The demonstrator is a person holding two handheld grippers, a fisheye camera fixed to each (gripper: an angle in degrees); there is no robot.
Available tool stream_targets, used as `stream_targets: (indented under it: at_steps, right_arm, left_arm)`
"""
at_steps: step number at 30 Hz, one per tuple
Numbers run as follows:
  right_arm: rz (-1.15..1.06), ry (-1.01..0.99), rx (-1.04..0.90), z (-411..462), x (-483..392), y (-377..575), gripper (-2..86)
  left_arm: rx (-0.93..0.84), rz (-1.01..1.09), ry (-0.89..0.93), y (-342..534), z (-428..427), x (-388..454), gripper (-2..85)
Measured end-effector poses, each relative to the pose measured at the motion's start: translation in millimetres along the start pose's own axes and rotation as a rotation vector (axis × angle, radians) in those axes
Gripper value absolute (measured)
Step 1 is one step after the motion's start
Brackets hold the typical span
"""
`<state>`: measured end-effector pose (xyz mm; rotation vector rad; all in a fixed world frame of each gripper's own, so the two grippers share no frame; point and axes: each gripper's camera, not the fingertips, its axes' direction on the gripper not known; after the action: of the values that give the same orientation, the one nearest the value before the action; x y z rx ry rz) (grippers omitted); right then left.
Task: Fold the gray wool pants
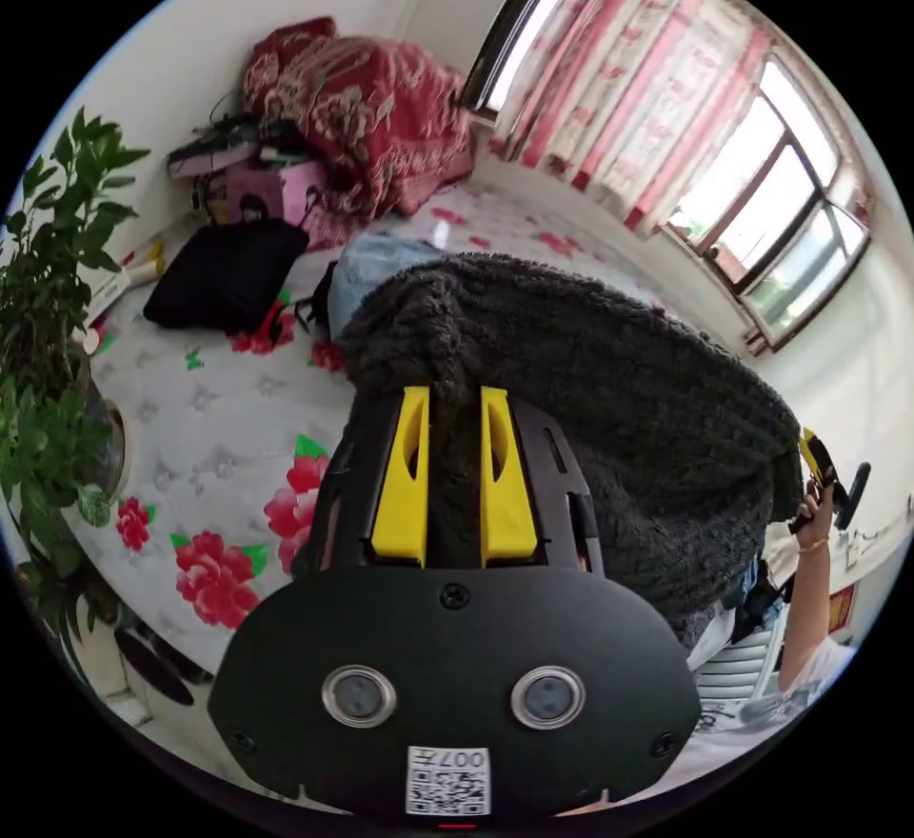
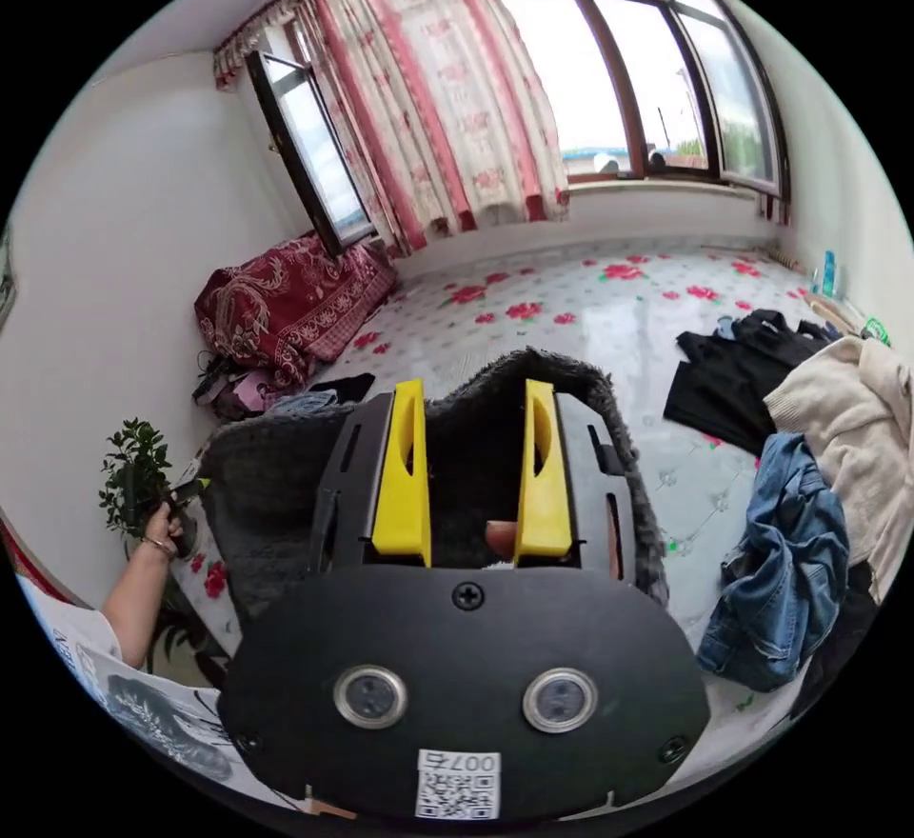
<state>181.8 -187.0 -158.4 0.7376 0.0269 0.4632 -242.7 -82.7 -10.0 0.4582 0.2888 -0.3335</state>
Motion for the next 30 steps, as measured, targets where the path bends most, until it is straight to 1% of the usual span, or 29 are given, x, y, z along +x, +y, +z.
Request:
stream_targets:
  at_steps: [2,3,5,7,8,10,13,15,18,19,20,21,22,24,26,28,30]
  right_arm:
    - [0.004,0.006,0.001,5,7,25,10.0]
    - [0.005,0.043,-0.019,9,14,50,10.5]
    - [0.046,0.116,-0.117,18,36,98,11.3]
    - [0.167,0.201,-0.275,21,76,170,12.3]
    - [0.208,0.225,-0.306,18,87,187,12.4]
    - [0.379,0.303,-0.361,-10,126,242,12.8]
    - [0.536,0.372,-0.334,-50,158,279,13.3]
    - [0.611,0.363,-0.335,-58,175,289,13.6]
    - [0.755,0.336,-0.348,-52,207,305,13.6]
    - [0.788,0.328,-0.368,-43,216,310,13.2]
    - [0.801,0.315,-0.383,-37,219,312,12.8]
    - [0.805,0.360,-0.396,-32,220,310,12.0]
    - [0.741,0.381,-0.421,-28,214,302,8.9]
    - [0.641,0.333,-0.433,-30,206,280,4.5]
    - [0.520,0.354,-0.325,-60,189,253,2.0]
    - [0.373,0.372,-0.155,-122,169,224,0.8]
    - [0.311,0.408,-0.050,-167,162,216,0.5]
  left_arm:
    - [0.007,0.033,-0.050,19,6,4,6.8]
    - [-0.014,0.046,-0.102,37,11,3,6.5]
    - [-0.074,0.036,-0.175,67,21,-6,6.4]
    - [-0.184,-0.013,-0.241,110,32,-28,6.5]
    - [-0.211,-0.031,-0.256,119,34,-34,6.6]
    - [-0.273,-0.113,-0.274,152,32,-56,8.0]
    - [-0.282,-0.171,-0.283,171,26,-69,9.1]
    - [-0.321,-0.157,-0.280,169,36,-69,10.6]
    - [-0.413,-0.202,-0.288,162,66,-72,10.8]
    - [-0.389,-0.193,-0.340,157,67,-67,9.6]
    - [-0.392,-0.191,-0.350,154,69,-66,8.5]
    - [-0.403,-0.170,-0.350,149,71,-63,5.1]
    - [-0.422,-0.157,-0.334,146,74,-61,0.5]
    - [-0.451,-0.132,-0.295,143,71,-59,-0.4]
    - [-0.422,-0.115,-0.277,146,57,-56,-0.7]
    - [-0.375,-0.104,-0.254,160,32,-54,-0.9]
    - [-0.352,-0.106,-0.250,177,14,-55,-0.9]
